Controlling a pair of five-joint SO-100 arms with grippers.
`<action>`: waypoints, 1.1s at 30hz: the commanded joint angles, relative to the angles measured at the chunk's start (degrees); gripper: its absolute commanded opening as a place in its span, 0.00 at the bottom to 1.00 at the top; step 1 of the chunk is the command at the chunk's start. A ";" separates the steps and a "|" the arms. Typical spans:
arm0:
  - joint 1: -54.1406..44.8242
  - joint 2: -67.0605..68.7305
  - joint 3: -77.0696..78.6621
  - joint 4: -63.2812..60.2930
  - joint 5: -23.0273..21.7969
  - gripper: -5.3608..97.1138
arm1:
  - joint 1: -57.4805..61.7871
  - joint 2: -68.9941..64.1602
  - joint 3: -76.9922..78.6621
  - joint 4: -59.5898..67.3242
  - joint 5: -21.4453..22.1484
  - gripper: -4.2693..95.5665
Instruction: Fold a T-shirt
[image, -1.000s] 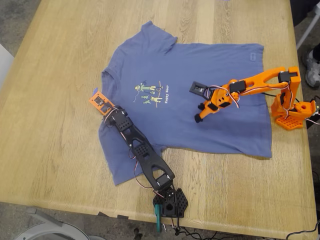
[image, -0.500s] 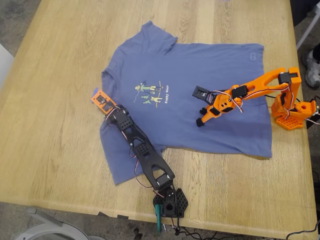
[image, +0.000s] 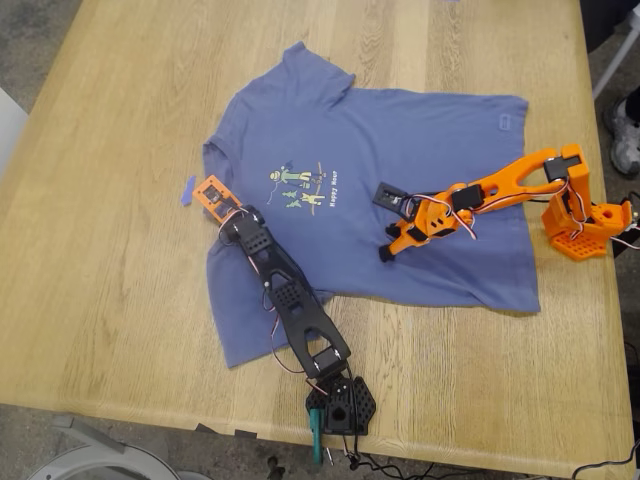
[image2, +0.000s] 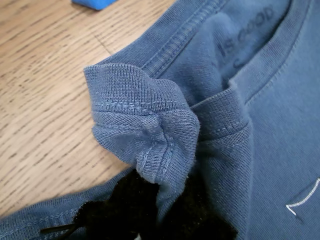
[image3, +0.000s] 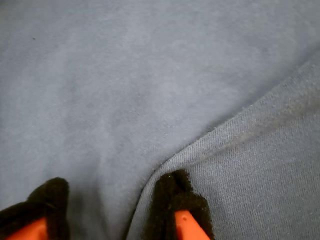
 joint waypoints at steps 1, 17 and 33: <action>3.69 7.38 -2.37 1.67 -0.70 0.05 | -4.22 -2.29 -3.25 0.35 0.79 0.27; 10.37 19.07 -2.46 8.00 -0.88 0.05 | -5.01 0.09 1.93 5.71 -1.58 0.04; 16.26 30.23 -2.29 12.57 -0.97 0.05 | 10.55 12.66 -5.54 6.77 -8.70 0.04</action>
